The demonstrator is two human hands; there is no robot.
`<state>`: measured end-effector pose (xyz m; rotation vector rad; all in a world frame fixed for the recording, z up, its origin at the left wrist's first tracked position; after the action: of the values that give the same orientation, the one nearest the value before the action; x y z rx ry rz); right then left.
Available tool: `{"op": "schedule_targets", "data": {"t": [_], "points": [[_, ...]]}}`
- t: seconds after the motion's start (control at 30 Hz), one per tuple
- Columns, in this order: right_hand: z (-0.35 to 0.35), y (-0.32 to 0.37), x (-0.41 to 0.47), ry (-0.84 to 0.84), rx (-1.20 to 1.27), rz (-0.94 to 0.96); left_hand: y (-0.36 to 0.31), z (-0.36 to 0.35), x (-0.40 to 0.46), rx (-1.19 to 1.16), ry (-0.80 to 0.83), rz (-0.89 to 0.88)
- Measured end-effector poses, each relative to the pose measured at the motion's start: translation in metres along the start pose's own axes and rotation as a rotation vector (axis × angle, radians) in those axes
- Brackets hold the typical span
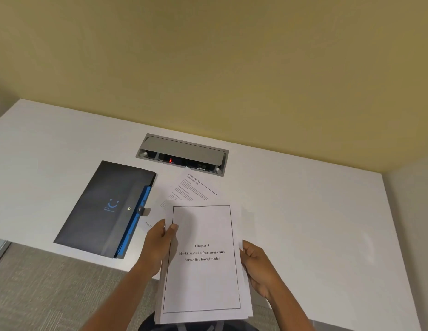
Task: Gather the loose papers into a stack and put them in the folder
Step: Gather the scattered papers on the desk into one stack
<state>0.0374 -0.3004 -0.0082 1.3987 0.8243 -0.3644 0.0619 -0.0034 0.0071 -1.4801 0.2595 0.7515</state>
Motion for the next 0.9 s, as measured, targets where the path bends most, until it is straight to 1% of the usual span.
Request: {"op": "schedule_targets", "data": {"t": [0.13, 0.3, 0.4, 0.73, 0.8, 0.83, 0.9], "points": [[-0.013, -0.003, 0.002, 0.069, -0.061, -0.046, 0.006, 0.002, -0.004, -0.025, 0.002, 0.025], [-0.02, 0.003, 0.005, 0.115, -0.123, -0.052, 0.016, 0.011, -0.007, -0.064, 0.026, 0.073], [-0.024, 0.011, 0.009, 0.126, -0.177, -0.061, 0.02, 0.018, -0.006, -0.054, 0.008, 0.101], [-0.044, 0.056, 0.034, 0.209, -0.301, -0.005, 0.023, 0.04, 0.003, -0.108, -0.02, 0.157], [-0.045, 0.066, 0.044, 0.164, -0.341, 0.009, 0.022, 0.043, 0.007, -0.143, -0.024, 0.161], [-0.044, 0.072, 0.052, 0.097, -0.36, 0.028, 0.021, 0.045, 0.009, -0.169, -0.036, 0.164], [-0.04, 0.088, 0.071, -0.127, -0.45, 0.093, 0.019, 0.05, 0.012, -0.223, -0.066, 0.159]]}}
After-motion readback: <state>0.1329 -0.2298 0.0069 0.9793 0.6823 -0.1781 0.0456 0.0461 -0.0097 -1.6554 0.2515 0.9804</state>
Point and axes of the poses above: each hand's wrist, its own x-axis towards the middle knuckle, its own z-axis out of the back of the hand, y = z × x, the point moved 5 cm from there along x, towards the middle knuckle, and after that the axes turned 13 degrees about -x, right-handed, at the moved point
